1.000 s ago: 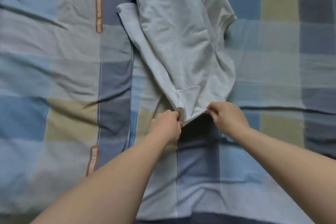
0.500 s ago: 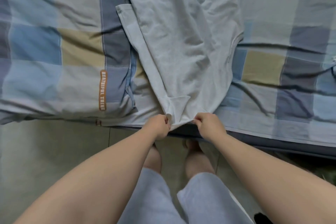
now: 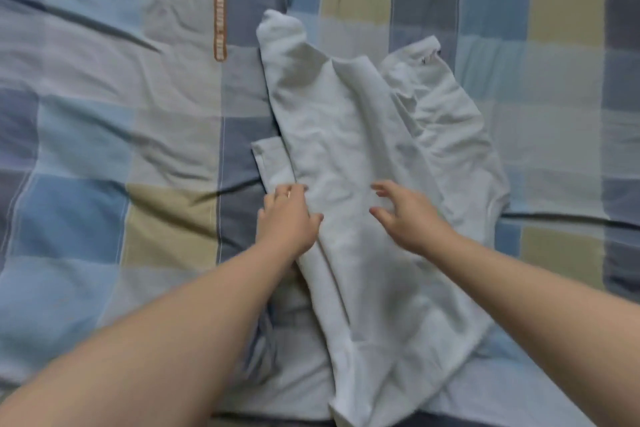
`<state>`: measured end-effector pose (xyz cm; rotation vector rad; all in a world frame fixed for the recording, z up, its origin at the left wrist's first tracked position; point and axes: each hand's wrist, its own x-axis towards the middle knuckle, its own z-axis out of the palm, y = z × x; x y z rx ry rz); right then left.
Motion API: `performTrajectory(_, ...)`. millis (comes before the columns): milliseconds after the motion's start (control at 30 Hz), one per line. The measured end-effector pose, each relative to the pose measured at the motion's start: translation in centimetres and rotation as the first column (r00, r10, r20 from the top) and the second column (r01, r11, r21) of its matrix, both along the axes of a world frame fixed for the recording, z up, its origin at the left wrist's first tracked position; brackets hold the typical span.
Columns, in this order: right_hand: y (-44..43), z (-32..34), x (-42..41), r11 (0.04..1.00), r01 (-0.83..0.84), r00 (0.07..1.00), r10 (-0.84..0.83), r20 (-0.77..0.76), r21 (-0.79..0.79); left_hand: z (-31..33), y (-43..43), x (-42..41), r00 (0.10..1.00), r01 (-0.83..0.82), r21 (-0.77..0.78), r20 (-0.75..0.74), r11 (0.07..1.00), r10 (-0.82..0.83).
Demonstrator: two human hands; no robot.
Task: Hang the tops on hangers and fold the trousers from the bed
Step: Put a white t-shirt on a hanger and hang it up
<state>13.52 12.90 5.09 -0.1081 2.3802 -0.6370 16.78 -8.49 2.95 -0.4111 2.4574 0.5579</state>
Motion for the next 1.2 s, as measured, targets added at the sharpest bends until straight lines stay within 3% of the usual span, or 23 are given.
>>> performTrajectory(133, -4.3, -3.2, -11.4, 0.994, -0.069, 0.968, 0.087, -0.235, 0.087, -3.2, -4.3, -11.6, 0.967, -0.027, -0.013, -0.252, 1.000, 0.023)
performTrajectory(233, -6.4, -5.5, -18.2, 0.978, -0.038, 0.932, 0.108, -0.346, 0.203, -5.8, -6.5, -18.6, 0.944, -0.175, 0.324, -0.211, 0.930, 0.252)
performTrajectory(300, -7.5, -7.1, -21.7, 0.985, -0.015, 0.950, 0.069, -0.304, 0.174, -7.8, -7.1, -21.7, 0.890, -0.331, 0.526, -0.102, 0.784, 0.444)
performTrajectory(400, -8.1, -9.6, -24.9, 0.970, -0.014, 0.978, 0.064, -0.200, 0.242, -10.7, -7.8, -24.4, 0.801, -0.465, 0.625, -0.005, 0.627, 0.599)
performTrajectory(600, -7.9, -11.6, -27.5, 0.938, -0.032, 0.990, 0.078, -0.121, 0.345, -12.5, -9.1, -26.0, 0.856, -0.409, 0.716, 0.085, 0.566, 0.510)
performTrajectory(800, -6.7, -11.7, -25.9, 0.988, 0.020, 0.970, 0.018, -0.242, 0.155, -12.5, -7.9, -24.8, 0.870, -0.377, 0.652, 0.005, 0.657, 0.494)
performTrajectory(933, -5.3, -9.4, -21.4, 0.984, 0.104, 0.972, -0.132, -0.195, -0.146, -10.5, -6.7, -22.0, 0.922, -0.263, 0.485, -0.128, 0.834, 0.365)
performTrajectory(1100, -3.1, -4.4, -14.0, 0.955, 0.230, 0.927, -0.273, -0.256, -0.185, -5.7, -3.5, -12.3, 0.926, -0.212, 0.266, -0.254, 0.940, 0.280)
performTrajectory(1200, -1.4, -0.1, -9.5, 0.928, 0.283, 0.908, -0.340, -0.246, -0.241, -0.3, -1.6, -5.7, 0.911, -0.156, 0.281, -0.330, 0.947, 0.248)
